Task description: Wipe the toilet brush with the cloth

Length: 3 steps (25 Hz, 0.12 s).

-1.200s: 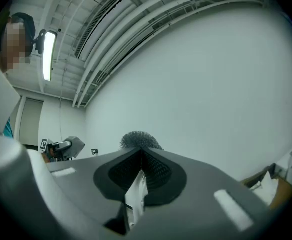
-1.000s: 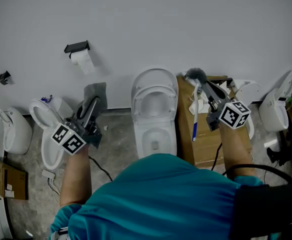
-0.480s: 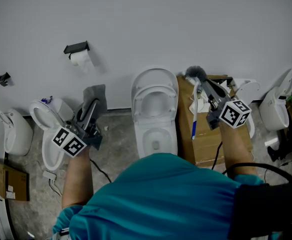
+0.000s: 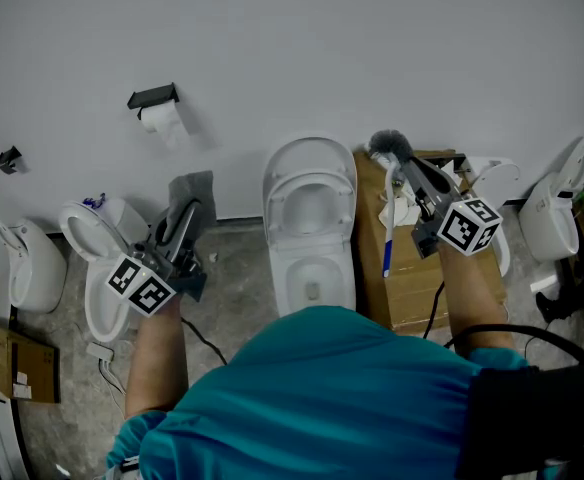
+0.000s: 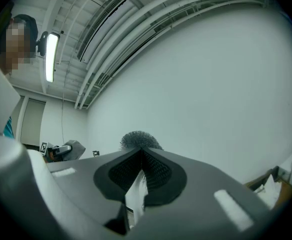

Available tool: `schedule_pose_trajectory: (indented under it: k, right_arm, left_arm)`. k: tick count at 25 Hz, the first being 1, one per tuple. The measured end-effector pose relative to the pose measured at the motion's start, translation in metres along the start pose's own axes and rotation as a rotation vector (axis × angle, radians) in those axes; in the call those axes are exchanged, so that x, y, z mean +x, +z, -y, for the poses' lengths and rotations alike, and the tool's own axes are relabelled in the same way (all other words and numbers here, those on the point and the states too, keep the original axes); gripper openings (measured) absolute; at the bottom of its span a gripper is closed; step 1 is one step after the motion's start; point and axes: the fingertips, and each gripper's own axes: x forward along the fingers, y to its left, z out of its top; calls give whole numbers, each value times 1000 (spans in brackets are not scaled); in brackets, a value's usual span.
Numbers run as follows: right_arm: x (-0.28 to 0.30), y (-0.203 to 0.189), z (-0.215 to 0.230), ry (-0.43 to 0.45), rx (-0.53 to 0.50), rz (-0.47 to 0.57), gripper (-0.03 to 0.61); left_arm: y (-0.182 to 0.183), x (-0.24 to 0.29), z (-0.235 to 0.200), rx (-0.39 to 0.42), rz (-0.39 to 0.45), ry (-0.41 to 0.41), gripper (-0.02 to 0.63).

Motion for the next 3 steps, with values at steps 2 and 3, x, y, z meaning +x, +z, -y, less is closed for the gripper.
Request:
schedule_pose_trajectory:
  k: [2, 3]
  right_arm:
    - [0, 1, 0, 2, 1, 1, 14]
    - [-1, 1, 0, 3, 1, 1, 14]
  left_arm:
    - [-1, 0, 1, -2, -2, 0, 12]
    - [-1, 1, 1, -3, -2, 0, 12]
